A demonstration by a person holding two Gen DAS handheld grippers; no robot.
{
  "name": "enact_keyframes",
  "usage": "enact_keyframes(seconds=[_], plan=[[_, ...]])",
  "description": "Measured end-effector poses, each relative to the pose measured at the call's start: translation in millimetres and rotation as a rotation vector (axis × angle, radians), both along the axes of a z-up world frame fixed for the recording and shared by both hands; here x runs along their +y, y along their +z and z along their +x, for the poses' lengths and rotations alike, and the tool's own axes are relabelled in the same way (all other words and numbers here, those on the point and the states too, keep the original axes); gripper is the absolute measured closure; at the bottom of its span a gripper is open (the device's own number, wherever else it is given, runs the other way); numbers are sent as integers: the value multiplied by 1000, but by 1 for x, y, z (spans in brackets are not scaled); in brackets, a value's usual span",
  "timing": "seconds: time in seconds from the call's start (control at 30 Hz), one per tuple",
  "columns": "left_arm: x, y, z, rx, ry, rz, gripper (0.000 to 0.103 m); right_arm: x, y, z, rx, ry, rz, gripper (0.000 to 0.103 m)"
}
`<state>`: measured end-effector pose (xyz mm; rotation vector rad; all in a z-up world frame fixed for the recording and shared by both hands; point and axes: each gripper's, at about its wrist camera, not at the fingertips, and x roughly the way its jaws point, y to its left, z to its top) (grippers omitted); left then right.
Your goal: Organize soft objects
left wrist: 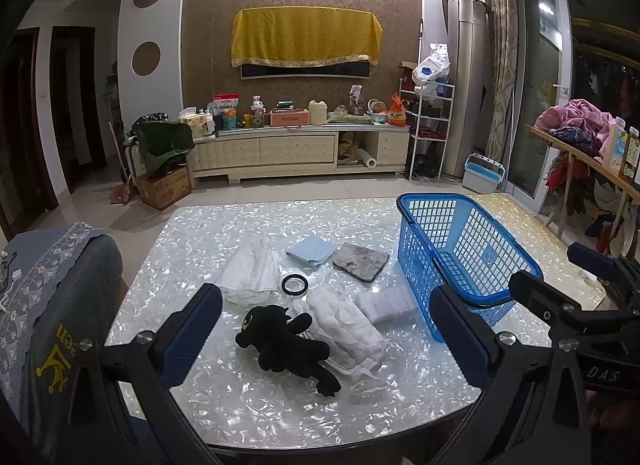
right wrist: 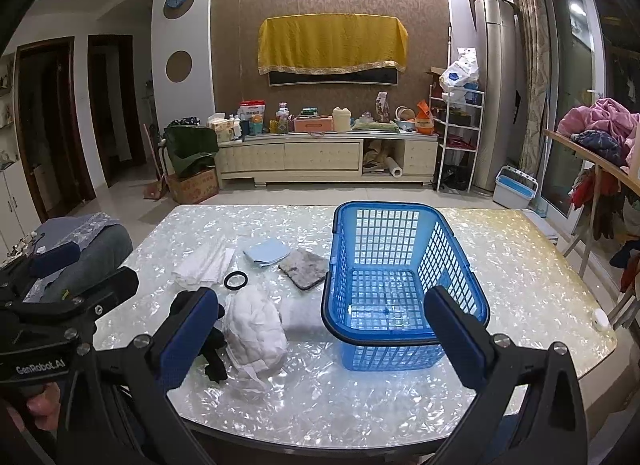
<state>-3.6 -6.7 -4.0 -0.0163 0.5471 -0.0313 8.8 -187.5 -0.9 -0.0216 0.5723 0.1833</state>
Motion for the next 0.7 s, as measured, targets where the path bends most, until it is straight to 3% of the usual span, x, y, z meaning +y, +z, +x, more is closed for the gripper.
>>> enact_keyframes(seconds=[0.6,0.7], plan=[[1,6,2,2,-22,-8,0,-6,1,4,37,32,14,0],[2,8,6,10,-38,-7,0,-15,5,3,18,43,54,0]])
